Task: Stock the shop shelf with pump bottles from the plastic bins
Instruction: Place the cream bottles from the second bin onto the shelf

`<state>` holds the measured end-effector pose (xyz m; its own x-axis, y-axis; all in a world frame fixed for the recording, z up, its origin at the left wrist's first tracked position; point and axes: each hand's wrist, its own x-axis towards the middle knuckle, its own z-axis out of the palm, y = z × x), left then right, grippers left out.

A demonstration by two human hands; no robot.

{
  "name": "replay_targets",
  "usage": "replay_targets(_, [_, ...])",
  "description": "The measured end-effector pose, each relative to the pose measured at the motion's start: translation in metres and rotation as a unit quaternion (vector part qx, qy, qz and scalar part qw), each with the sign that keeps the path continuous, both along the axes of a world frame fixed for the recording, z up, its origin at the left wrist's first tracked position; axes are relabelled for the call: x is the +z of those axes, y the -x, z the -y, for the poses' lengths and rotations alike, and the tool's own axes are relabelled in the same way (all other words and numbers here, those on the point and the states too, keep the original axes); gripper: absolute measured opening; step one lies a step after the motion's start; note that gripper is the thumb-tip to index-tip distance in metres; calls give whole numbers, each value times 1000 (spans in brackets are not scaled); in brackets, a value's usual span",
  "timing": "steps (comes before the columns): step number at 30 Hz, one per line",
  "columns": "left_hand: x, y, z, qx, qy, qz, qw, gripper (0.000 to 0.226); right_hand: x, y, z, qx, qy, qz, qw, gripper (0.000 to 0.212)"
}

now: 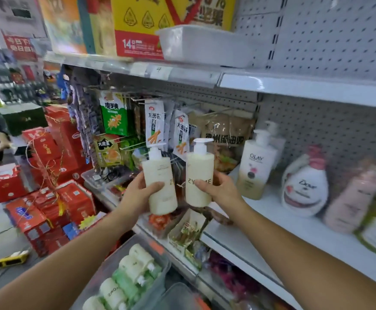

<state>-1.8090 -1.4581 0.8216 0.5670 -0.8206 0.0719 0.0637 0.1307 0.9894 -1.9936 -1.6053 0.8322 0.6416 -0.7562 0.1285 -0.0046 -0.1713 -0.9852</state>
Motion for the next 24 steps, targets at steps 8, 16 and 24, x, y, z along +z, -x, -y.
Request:
replay_targets(8, [39, 112, 51, -138, 39, -53, 988, 75, 49, 128, 9, -94, 42, -19, 995, 22])
replay_targets(16, [61, 227, 90, -250, 62, 42, 965, 78, 67, 258, 12, -158, 52, -5, 986, 38])
replay_targets(24, [64, 343, 106, -302, 32, 12, 953, 93, 74, 391, 4, -221, 57, -6, 973, 38])
